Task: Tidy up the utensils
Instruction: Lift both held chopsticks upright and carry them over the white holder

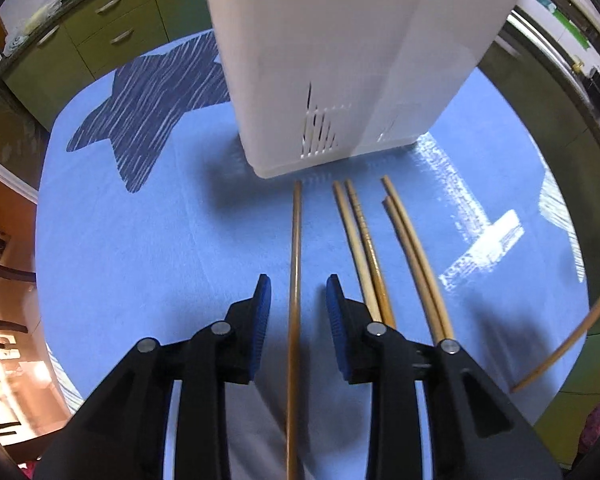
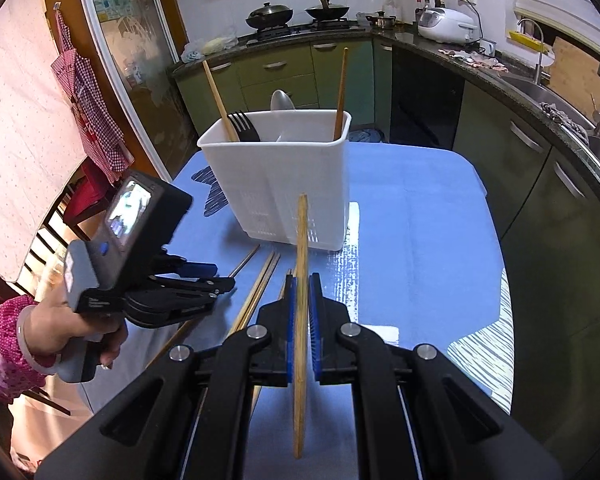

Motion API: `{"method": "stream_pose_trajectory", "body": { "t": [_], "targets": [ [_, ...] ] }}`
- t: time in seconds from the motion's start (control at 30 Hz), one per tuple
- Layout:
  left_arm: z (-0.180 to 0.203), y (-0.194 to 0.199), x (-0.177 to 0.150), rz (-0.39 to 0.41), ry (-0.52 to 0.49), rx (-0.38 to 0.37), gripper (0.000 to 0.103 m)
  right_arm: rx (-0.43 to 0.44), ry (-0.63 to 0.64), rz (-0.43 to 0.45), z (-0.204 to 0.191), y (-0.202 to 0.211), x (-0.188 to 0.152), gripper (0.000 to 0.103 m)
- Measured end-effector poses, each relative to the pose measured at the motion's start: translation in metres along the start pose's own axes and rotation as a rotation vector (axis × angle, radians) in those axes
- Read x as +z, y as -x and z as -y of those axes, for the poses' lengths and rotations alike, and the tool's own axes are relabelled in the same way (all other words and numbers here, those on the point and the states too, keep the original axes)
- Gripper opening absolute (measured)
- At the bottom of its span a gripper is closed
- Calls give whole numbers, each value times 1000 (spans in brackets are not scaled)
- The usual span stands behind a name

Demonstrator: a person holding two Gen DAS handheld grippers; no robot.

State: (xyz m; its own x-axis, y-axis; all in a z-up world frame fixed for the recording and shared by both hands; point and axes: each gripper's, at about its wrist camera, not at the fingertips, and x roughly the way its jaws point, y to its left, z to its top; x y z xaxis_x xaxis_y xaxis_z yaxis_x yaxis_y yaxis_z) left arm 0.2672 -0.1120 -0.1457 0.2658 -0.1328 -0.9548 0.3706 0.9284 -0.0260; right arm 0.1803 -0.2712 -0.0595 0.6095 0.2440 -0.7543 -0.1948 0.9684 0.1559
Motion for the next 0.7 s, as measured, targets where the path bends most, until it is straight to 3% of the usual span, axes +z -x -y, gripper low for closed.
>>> {"method": "stream_pose_trajectory", "body": {
  "t": [0.13,0.23,0.4,0.7],
  "targets": [
    [4,-8,2,-8,-16,4,21,4,-2,-2,1,-2,1,7],
    [5,-8,3,-4,-25,17,6,3,-3,-2,1,-1,1,7],
    [-2,2,2,15,4,12,6,7,-1,2,1,0,1,7],
    [-11,85,-24,185,-12,9,6,13,9,26,0,12,4,7]
  ]
}}
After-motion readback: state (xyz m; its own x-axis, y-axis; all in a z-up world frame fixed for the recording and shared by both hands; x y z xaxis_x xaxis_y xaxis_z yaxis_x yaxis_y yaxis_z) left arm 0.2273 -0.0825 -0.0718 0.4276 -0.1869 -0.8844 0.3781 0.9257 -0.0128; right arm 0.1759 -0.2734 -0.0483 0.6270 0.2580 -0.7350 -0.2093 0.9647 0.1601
